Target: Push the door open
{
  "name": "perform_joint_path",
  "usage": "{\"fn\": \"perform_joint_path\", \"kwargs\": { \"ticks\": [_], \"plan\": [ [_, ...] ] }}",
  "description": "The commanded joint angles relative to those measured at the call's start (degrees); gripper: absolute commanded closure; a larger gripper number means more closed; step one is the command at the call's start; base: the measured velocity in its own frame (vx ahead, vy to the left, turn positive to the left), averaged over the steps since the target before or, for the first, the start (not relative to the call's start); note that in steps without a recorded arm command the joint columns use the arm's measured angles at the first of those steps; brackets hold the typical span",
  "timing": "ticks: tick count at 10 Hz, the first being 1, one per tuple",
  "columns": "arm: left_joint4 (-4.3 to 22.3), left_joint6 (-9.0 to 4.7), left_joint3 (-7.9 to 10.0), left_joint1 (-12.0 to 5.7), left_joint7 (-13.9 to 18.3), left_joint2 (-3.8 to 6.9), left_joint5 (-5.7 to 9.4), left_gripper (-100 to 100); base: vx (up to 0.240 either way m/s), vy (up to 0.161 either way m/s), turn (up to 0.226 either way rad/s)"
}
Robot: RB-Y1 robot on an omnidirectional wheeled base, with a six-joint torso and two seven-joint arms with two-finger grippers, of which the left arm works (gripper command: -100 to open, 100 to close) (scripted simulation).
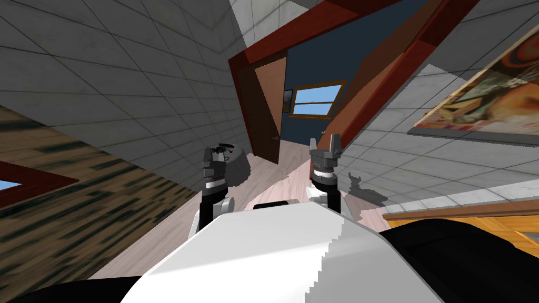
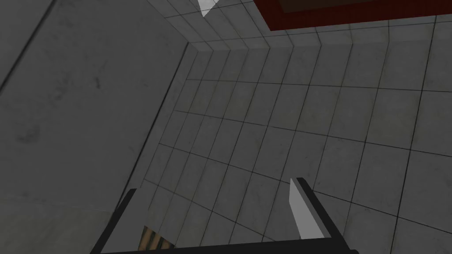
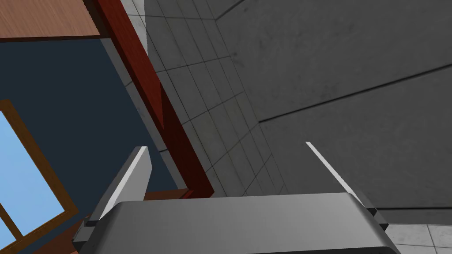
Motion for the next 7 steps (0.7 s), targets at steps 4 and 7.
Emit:
{"fn": "perform_joint_path", "kwargs": {
  "ticks": [4,7],
  "plan": [
    [4.8,-1.14,-0.29,-1.93,0.1,1.42,0.36,-100,0.097,-0.006,-0.050],
    [8.8,-2.07,-0.53,-3.52,0.1,2.34,0.66,-100,0.124,-0.002,-0.055]
  ]
}}
